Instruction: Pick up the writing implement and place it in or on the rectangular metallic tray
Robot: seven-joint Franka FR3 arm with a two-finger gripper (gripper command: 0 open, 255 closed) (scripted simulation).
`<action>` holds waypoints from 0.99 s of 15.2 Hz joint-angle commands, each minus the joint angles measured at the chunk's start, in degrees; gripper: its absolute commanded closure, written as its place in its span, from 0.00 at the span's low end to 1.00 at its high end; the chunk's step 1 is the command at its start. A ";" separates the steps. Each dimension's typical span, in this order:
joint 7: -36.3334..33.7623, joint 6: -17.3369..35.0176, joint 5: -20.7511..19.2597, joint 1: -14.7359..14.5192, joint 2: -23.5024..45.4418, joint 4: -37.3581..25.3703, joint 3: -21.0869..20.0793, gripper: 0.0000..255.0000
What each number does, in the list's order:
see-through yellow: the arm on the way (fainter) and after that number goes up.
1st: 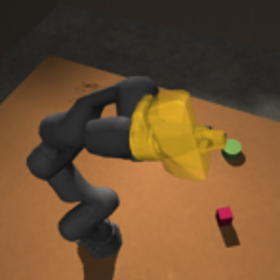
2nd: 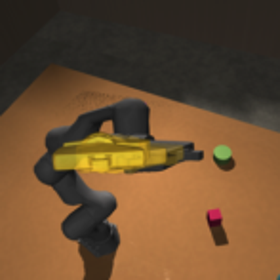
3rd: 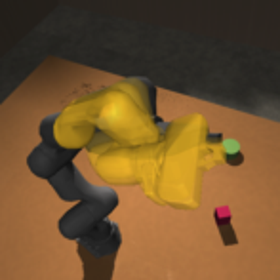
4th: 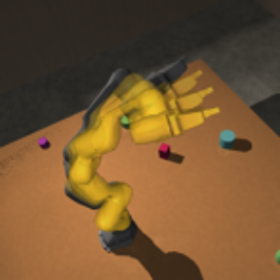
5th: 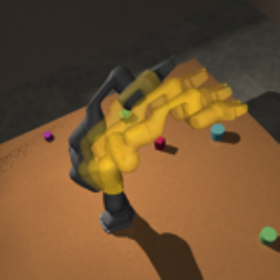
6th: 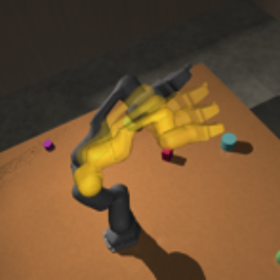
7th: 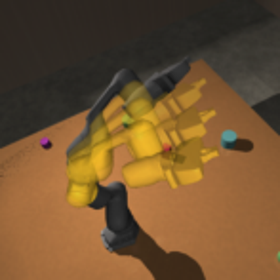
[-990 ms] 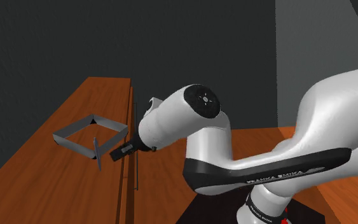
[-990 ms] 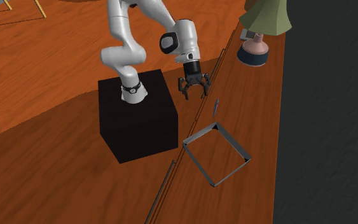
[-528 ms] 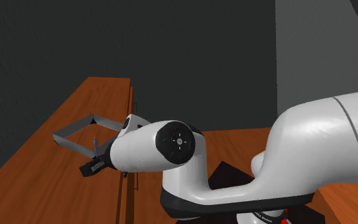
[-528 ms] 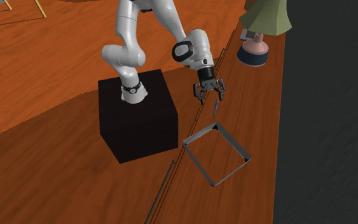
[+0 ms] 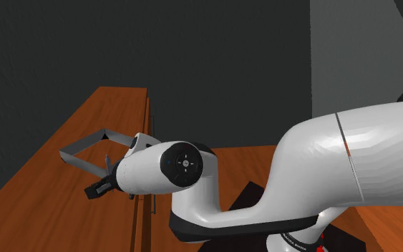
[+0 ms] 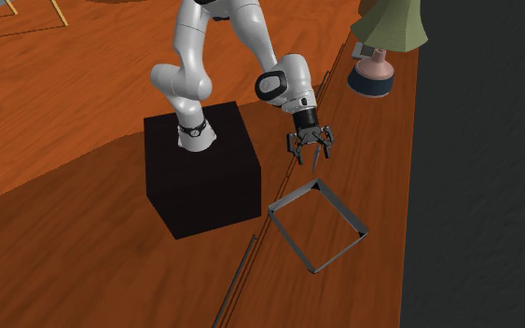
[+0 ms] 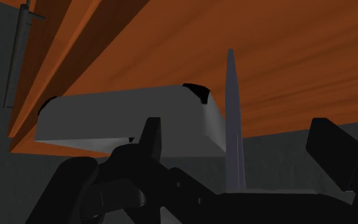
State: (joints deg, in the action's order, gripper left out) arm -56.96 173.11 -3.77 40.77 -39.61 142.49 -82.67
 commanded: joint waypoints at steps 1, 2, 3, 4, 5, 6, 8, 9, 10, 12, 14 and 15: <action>-0.04 0.14 -0.02 0.31 0.01 -0.07 -0.26 0.00; -0.04 0.14 -0.02 0.31 0.01 -0.07 -0.26 0.00; -0.04 0.14 -0.02 0.31 0.01 -0.07 -0.26 0.00; -0.04 0.14 -0.02 0.31 0.01 -0.07 -0.26 0.00; -0.04 0.14 -0.02 0.31 0.01 -0.07 -0.26 0.00; -0.04 0.14 -0.02 0.32 0.01 -0.07 -0.26 1.00; -0.04 0.14 -0.02 0.32 0.02 -0.07 -0.26 1.00; -0.04 0.14 -0.02 0.32 0.02 -0.07 -0.26 1.00; -0.04 0.14 -0.02 0.32 0.02 -0.07 -0.26 1.00; -0.04 0.14 -0.02 0.32 0.02 -0.07 -0.26 1.00; -0.04 0.14 -0.02 0.32 0.02 -0.07 -0.26 1.00; -0.04 0.14 -0.02 0.32 0.02 -0.07 -0.26 1.00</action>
State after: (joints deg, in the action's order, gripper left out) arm -57.00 173.25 -3.80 41.09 -39.60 142.41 -82.93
